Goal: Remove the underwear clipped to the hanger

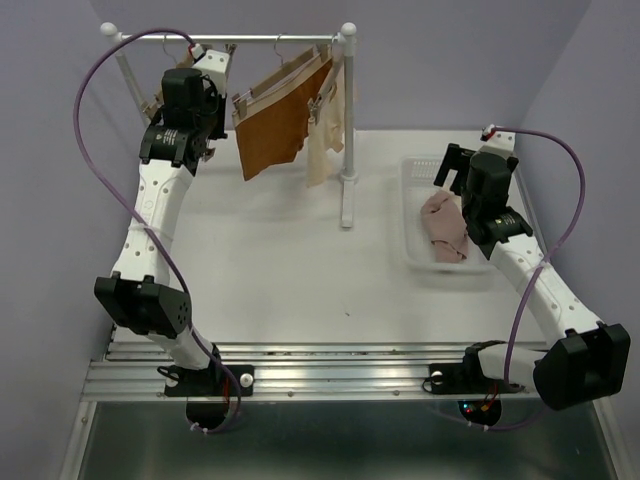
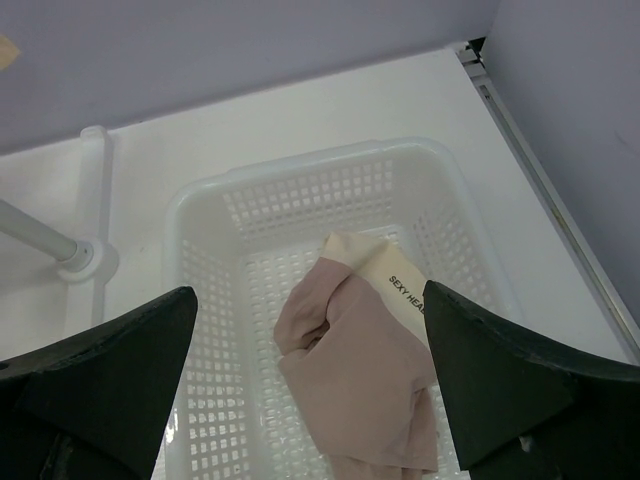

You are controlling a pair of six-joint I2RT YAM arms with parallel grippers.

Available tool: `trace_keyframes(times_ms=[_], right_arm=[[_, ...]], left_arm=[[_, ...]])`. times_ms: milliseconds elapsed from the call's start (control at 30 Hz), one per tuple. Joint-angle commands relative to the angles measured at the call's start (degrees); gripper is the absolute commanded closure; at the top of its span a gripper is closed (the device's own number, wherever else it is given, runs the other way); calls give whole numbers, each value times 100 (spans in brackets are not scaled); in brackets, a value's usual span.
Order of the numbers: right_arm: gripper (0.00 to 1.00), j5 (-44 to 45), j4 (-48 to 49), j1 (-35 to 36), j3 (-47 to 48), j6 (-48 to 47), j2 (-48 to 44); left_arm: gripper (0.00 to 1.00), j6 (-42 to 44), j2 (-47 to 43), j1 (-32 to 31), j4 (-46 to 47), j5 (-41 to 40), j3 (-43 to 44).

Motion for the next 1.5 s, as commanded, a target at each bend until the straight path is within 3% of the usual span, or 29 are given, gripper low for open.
trace_keyframes(times_ms=[0,433,833,1467], right_arm=[[0,-20,333,-41,-38,46,-167],[0,121,333,-41,6,2,-167],[0,121,350,-41,-20,11,-27],[0,95,385,-41,-29,-42,132]], left_arm=[[100,365,200,34,12,37,871],[100,805,1510,87,-473,-104,2823],[100,972,1694,209,819,125,2612],[100,1139,2319,342,1250,652,2675]])
